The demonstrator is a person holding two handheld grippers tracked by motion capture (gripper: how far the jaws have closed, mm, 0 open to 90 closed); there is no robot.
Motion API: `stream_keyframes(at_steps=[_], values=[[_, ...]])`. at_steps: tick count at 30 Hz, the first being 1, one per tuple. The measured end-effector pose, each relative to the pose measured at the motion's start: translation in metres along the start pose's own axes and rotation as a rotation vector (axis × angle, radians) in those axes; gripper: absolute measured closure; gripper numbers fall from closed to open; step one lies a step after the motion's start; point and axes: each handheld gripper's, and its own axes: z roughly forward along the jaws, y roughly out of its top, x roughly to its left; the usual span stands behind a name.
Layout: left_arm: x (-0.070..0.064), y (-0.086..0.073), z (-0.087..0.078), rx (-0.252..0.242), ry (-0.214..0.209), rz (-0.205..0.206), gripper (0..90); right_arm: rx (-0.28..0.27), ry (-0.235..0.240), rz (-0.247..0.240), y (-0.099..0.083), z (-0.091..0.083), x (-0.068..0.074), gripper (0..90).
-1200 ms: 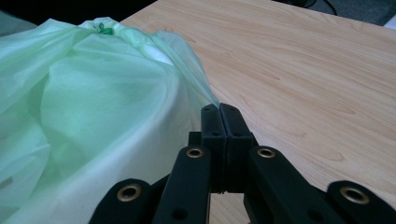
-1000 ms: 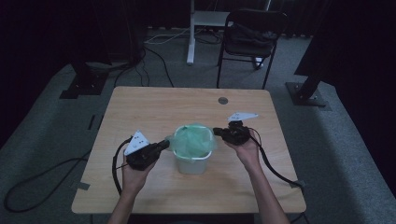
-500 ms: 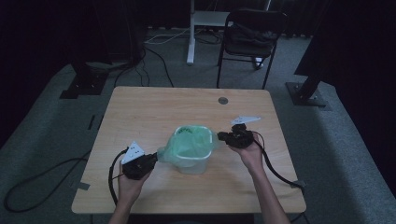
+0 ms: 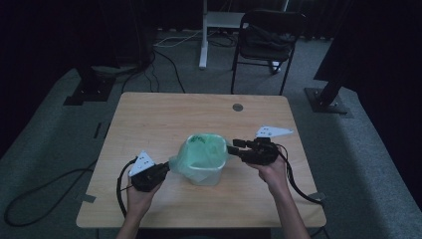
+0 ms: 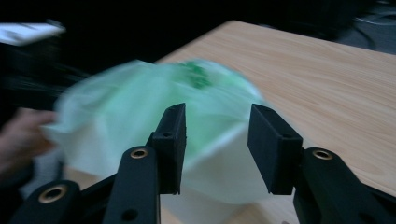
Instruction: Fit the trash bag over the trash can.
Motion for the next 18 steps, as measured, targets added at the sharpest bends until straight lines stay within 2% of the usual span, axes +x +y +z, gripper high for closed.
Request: stream_keyframes(at_steps=[3,4,6,8,10,11,12,14,18], values=[[-0.003,0.001,0.003,0.003,-0.002,0.011,90.0,-0.013,0.059,0.002,0.000,-0.001,0.009,54.9],[-0.004,0.001,0.004,0.004,-0.003,0.015,90.0,-0.002,0.075,-0.007,0.000,0.002,0.013,54.9],[-0.005,0.002,0.005,0.005,-0.001,0.018,90.0,0.005,0.073,-0.010,-0.001,0.003,0.014,55.8],[-0.006,0.002,0.006,0.009,-0.005,0.024,90.0,0.030,0.085,-0.014,-0.004,0.006,0.015,62.3],[-0.007,0.001,0.007,0.012,-0.004,0.031,90.0,0.056,0.080,-0.026,-0.006,0.009,0.016,71.5],[-0.007,0.000,0.008,0.017,-0.007,0.029,90.0,0.097,0.054,-0.049,-0.010,0.011,0.017,82.7],[-0.007,0.000,0.008,0.018,-0.007,0.027,90.0,0.097,0.054,-0.049,-0.010,0.011,0.017,82.7],[-0.006,-0.002,0.008,0.022,-0.007,0.028,90.0,0.115,0.042,-0.056,-0.013,0.010,0.016,89.9],[-0.006,-0.005,0.006,0.026,-0.009,0.028,90.0,0.161,0.029,-0.102,-0.020,0.003,0.018,90.0]])
